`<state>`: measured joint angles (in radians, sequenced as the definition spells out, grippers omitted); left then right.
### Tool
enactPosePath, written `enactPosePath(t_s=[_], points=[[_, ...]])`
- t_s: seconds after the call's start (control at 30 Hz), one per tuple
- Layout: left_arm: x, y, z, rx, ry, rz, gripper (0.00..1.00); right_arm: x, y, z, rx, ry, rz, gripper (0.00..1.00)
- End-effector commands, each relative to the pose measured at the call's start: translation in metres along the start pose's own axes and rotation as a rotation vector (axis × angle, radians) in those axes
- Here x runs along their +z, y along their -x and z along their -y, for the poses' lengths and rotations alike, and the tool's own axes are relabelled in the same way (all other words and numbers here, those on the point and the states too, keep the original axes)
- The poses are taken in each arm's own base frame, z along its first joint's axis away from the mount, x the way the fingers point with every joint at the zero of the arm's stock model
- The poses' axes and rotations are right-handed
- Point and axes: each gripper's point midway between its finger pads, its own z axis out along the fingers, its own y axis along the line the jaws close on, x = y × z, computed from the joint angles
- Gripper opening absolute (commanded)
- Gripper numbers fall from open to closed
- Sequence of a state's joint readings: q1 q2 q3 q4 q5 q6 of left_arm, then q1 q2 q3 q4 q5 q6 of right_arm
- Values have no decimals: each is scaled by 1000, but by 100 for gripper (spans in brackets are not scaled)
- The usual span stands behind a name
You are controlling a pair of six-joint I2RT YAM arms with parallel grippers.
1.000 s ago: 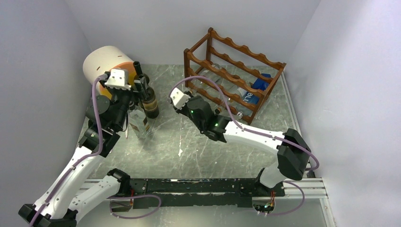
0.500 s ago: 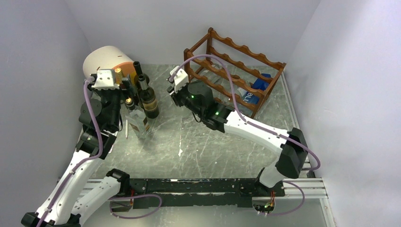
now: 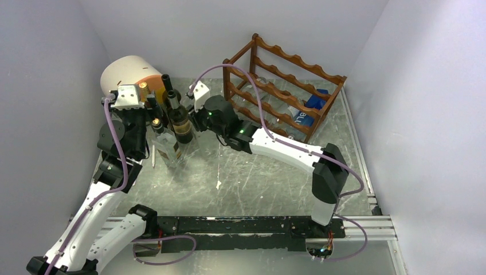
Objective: Take the wine bottle off the wine rack
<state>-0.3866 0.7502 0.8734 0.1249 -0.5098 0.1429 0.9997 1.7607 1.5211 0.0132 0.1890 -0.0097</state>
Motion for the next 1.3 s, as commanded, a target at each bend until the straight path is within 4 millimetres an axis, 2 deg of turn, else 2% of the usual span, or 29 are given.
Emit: enactPosePath(t_s=[0.0, 0.3, 0.5, 0.63, 0.9, 1.13, 1.27], points=[[0, 9, -11, -11, 46, 37, 84, 8, 34, -8, 47, 10, 84, 0], [-1, 11, -11, -14, 47, 40, 83, 25, 23, -15, 66, 15, 57, 0], [-1, 11, -11, -14, 44, 39, 83, 25, 15, -15, 79, 11, 45, 2], [-1, 11, -11, -15, 45, 39, 82, 23, 16, -13, 80, 2, 45, 28], [-1, 10, -11, -16, 45, 38, 82, 17, 32, -14, 82, 12, 69, 58], [-1, 11, -11, -17, 45, 39, 82, -3, 55, -10, 84, 7, 94, 72], [-2, 12, -11, -23, 44, 43, 82, -32, 76, 0, 74, -20, 131, 81]])
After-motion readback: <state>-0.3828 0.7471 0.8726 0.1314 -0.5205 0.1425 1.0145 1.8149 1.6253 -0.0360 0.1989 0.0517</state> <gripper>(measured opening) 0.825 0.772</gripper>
